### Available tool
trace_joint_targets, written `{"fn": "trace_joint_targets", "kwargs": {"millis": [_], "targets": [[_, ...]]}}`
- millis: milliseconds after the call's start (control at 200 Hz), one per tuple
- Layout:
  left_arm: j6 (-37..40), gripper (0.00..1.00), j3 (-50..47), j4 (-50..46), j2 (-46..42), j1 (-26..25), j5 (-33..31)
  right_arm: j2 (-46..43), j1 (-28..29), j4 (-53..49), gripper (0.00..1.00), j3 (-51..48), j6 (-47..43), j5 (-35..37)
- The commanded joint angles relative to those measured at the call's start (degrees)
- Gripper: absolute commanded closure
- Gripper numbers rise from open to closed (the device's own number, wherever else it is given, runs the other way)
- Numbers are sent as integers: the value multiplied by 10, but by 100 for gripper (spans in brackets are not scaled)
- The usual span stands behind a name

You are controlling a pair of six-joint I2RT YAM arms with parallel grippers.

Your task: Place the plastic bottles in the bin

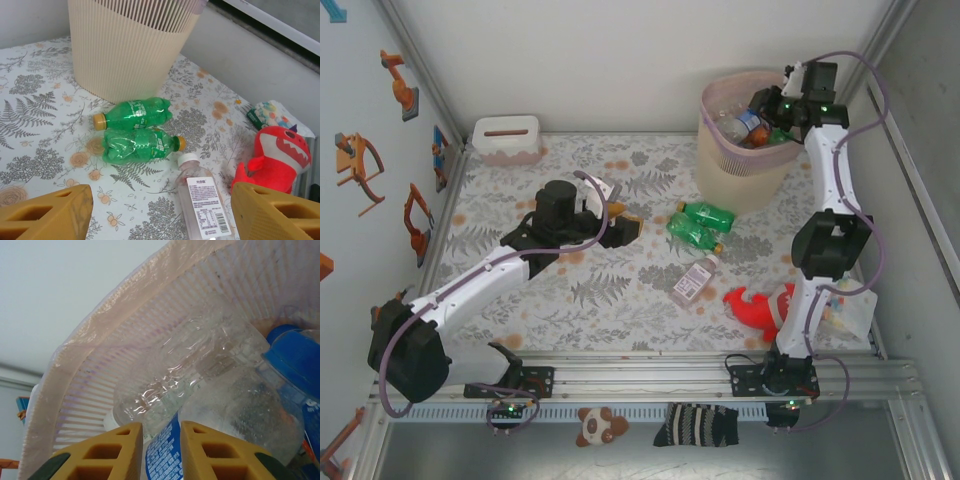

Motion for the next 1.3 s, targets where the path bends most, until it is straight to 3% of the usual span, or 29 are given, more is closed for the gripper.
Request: {"fn": "trace_joint_targets", "kwargs": {"millis": [0,441,601,836,951,986,1051,1167,1297], "targets": [[-5,28,0,-15,-7,2,-9,-62,3,-16,74,2,-10,13],[28,31,88,-114,98,-23,-26,-226,4,-34,72,-149,-59,53],[42,33,136,-158,157,-36,-3,-288,3,-37,71,-225,-73,68],[19,33,198,-209,232,-108,-106,-374,3,-41,71,-332,-83,100],[-6,24,214,-215,260,-148,-145,-403,3,-48,71,-362,-93,115],[-15,12,222,-220,269,-162,-161,-410,3,-51,71,-367,-94,118],[-25,3,234,-231,284,-186,-197,-420,3,-55,71,-376,-97,120],[-39,0,256,-252,310,-223,-250,-437,3,-58,71,-387,-96,118],[-48,1,280,-273,342,-249,-269,-449,3,-64,71,-393,-100,116]]}}
